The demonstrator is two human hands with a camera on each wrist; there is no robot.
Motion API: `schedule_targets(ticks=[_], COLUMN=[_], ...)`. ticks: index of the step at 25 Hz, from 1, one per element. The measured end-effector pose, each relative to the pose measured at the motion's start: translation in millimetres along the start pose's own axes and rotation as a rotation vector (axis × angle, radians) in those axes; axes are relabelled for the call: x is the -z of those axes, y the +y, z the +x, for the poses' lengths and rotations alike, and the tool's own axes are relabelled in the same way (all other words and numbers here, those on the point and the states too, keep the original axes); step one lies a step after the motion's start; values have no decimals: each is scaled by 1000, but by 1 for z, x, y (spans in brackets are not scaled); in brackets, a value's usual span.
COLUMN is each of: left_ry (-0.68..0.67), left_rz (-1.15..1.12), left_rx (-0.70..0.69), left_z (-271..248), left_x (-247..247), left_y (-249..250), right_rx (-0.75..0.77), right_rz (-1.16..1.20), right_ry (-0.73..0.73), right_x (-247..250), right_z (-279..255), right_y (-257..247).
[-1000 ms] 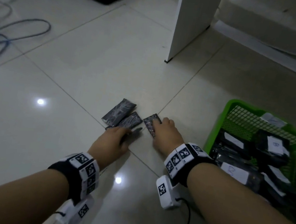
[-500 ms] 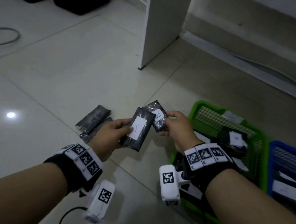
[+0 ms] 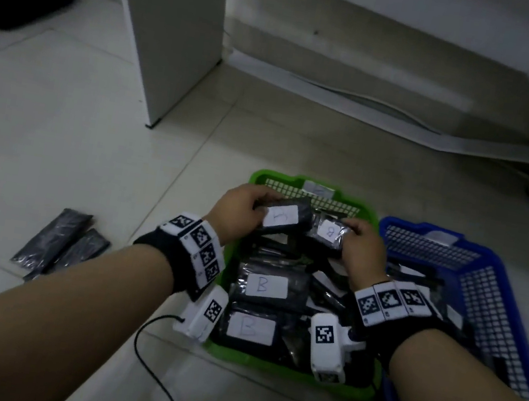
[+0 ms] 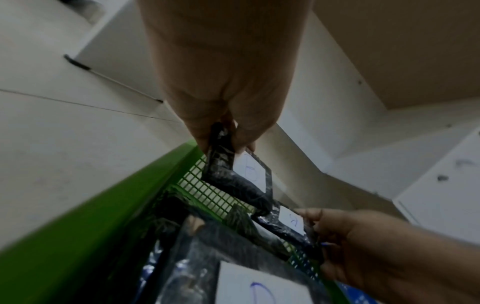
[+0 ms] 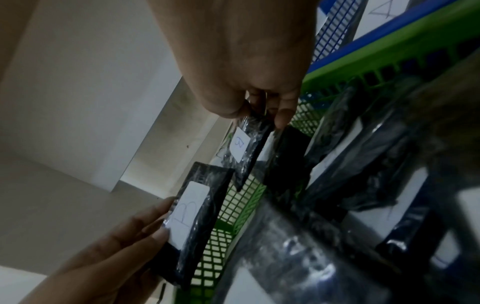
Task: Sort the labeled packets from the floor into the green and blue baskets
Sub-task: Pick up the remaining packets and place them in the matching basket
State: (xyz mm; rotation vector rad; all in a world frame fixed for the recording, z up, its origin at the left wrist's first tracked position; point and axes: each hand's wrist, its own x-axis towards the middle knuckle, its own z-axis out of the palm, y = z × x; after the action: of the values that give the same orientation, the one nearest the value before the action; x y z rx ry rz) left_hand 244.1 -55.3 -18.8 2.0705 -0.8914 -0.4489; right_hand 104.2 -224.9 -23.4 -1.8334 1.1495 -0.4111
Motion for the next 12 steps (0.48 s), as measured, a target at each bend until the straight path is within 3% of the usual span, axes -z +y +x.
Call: schedule_targets(ticks=[5,8,12], left_ry=[-234,-289,-305], left_rz=[419,748,617], left_rx=[-163,-210,-269], left_z=[25,26,21], left_x=[-28,-30,-25], left_y=[-10,-19,-29], right_rx=[9,43,109], right_rz=[-214,-119,-23], right_ry=[47,140,-111], right_x=[12,11,-8], right_z=[-4,-15,-30], right_y=[20,21,17])
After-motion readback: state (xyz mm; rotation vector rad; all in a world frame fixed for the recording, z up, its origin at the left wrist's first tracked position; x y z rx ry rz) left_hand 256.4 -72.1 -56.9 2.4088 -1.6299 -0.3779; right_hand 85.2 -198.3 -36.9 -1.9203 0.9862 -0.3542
